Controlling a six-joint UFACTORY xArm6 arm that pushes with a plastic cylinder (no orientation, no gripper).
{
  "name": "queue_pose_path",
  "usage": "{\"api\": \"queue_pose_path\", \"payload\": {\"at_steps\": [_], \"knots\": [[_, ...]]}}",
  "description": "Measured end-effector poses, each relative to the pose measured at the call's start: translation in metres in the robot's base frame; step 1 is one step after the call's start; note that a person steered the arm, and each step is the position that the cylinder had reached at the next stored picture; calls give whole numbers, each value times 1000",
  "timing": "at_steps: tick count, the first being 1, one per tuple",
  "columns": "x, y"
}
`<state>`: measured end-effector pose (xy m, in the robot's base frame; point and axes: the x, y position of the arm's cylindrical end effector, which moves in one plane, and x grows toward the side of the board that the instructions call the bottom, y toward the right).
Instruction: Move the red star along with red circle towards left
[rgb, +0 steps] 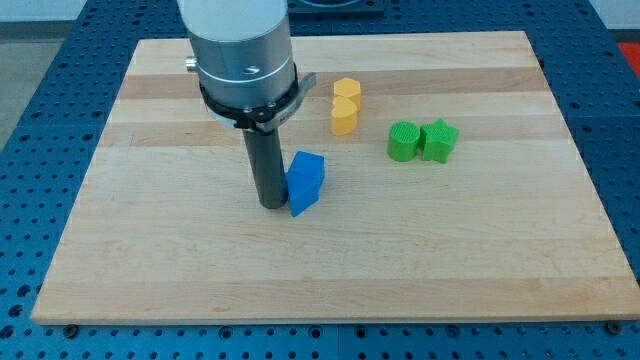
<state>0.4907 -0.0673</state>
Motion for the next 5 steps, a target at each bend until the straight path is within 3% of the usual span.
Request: {"api": "queue_pose_path", "payload": {"at_steps": [5], "knots": [[-35, 44]]}}
